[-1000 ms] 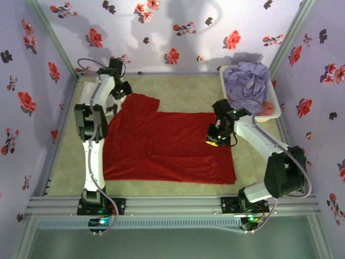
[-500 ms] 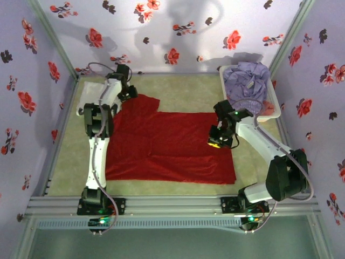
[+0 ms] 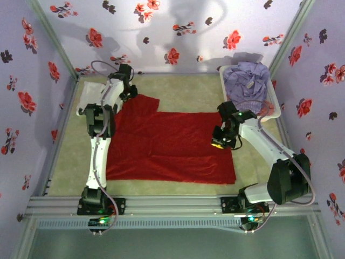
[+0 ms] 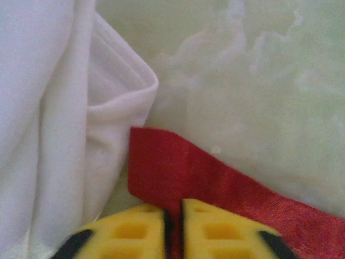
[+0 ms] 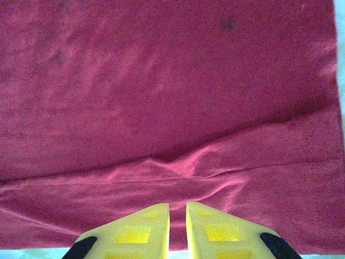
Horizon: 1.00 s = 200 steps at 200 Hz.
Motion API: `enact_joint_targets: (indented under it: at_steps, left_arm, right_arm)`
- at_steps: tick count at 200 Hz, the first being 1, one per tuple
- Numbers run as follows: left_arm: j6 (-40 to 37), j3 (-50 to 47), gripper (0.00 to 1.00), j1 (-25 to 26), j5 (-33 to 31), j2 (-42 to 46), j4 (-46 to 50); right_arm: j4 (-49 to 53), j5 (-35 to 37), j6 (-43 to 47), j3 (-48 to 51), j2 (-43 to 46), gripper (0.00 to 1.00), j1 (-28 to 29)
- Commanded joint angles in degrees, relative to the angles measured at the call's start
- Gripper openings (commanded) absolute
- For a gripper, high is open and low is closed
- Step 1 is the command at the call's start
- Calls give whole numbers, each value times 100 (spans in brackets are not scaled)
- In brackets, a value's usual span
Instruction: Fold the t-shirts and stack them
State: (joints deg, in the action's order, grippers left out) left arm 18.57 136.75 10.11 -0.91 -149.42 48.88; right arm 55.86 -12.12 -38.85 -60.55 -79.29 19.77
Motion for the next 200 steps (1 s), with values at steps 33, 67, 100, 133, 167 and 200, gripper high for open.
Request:
enact_joint_targets:
  at_steps: [33,67,100,133,167,200]
  left_arm:
    - [-29,-1082,0,228,93,1330,-252]
    - [251,-2058,0,262,295,2450,-697]
    - [468,-2958,0,288,447,3334,-883]
    - [625,-3975,0,285,494,4145,-1143]
    - [835,-4876,0,294,556,4786,-1372]
    - [947,-5489,0,299,583,5222,-1502]
  right_arm:
    - [-156,1108,183,-463,-212,21,-100]
    - [-858,1901,-43,-657,-505,30,-95]
    - [-1106,2664,-33,-1219,-1073,31,-70]
    - [-1055,3328,-162,-1925,-1741,34,99]
    - [-744,4172,-1066,-2739,-2653,34,282]
    - [-941,4114,-1553,-3272,-3378,35,326]
